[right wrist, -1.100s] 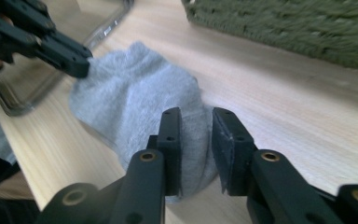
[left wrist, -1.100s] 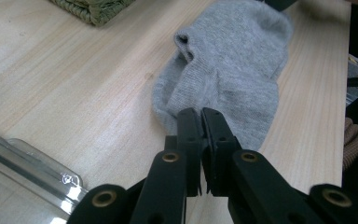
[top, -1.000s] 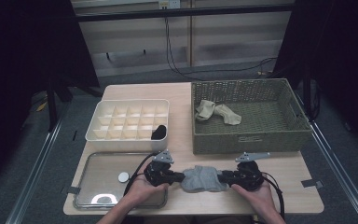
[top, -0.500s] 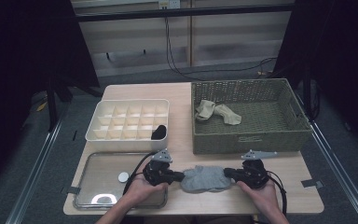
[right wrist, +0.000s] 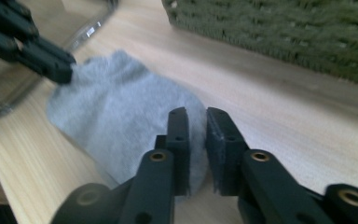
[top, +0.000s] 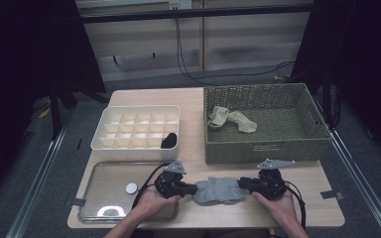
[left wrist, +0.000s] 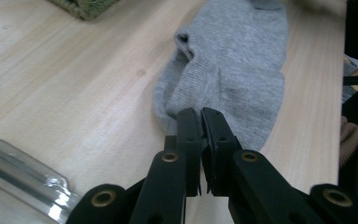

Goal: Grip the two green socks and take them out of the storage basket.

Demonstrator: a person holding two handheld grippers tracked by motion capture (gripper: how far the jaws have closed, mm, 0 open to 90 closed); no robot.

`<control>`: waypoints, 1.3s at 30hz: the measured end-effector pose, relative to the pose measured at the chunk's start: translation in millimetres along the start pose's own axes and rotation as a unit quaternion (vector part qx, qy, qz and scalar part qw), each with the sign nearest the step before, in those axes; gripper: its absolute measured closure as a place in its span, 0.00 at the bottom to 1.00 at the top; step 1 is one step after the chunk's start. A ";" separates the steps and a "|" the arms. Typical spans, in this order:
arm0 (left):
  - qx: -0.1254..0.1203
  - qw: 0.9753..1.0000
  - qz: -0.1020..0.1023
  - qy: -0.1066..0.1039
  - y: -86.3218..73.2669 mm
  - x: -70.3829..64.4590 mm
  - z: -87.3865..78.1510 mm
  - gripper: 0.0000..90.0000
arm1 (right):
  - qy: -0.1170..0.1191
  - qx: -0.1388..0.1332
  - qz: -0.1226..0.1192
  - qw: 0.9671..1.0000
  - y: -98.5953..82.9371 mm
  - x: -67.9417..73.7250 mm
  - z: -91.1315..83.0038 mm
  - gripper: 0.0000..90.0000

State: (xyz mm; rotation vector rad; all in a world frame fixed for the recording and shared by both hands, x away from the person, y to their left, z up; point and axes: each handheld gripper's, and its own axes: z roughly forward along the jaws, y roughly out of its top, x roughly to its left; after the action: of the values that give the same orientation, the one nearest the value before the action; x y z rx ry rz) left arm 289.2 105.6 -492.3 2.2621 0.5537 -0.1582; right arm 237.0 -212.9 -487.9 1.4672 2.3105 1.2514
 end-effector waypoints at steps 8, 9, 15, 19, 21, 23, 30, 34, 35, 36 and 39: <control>-0.020 1.000 -0.009 0.001 0.1 0.0 -5.6 0.86 | 0.014 -0.018 0.002 1.000 5.6 1.8 -4.7 0.70; -0.031 0.999 -0.010 0.002 0.2 -0.7 -7.2 0.86 | 0.014 -0.019 0.002 1.000 6.4 2.4 -5.2 0.69; -0.044 0.999 -0.006 0.009 1.6 -3.5 -18.7 0.77 | 0.029 -0.027 -0.009 0.999 12.4 12.5 -4.5 0.67; -0.043 0.999 -0.005 0.012 1.1 -3.2 -26.4 0.72 | 0.054 -0.019 -0.018 0.998 16.4 22.5 2.1 0.70; -0.045 0.999 -0.009 0.017 0.2 -2.6 -30.7 0.67 | 0.068 -0.010 -0.022 0.997 18.3 28.3 8.2 0.74; -0.047 0.999 -0.015 0.023 -2.1 -1.2 -34.2 0.64 | 0.076 0.003 -0.029 0.997 20.7 36.1 16.3 0.77; -0.052 0.998 -0.032 0.034 -16.2 6.1 -45.3 0.59 | 0.109 0.032 -0.056 0.992 29.2 64.7 38.4 0.83; -0.054 0.998 -0.026 0.035 -17.6 7.0 -47.9 0.63 | 0.123 0.053 -0.072 0.988 32.0 79.0 53.7 0.83; -0.054 0.998 -0.025 0.036 -17.7 6.2 -47.6 0.63 | 0.124 0.059 -0.078 0.988 32.4 82.1 58.1 0.83; -0.055 0.998 -0.026 0.035 -17.9 5.6 -47.2 0.63 | 0.124 0.063 -0.080 0.987 32.3 83.8 61.2 0.82; -0.053 0.998 -0.019 0.035 -17.9 4.7 -46.3 0.63 | 0.129 0.067 -0.080 0.986 30.1 85.7 68.8 0.81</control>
State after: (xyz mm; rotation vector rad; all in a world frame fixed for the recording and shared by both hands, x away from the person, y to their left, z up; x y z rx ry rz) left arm 282.8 151.5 -474.0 2.1623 0.6294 -0.0667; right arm 248.1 -99.6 -485.3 1.1852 2.6648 1.3331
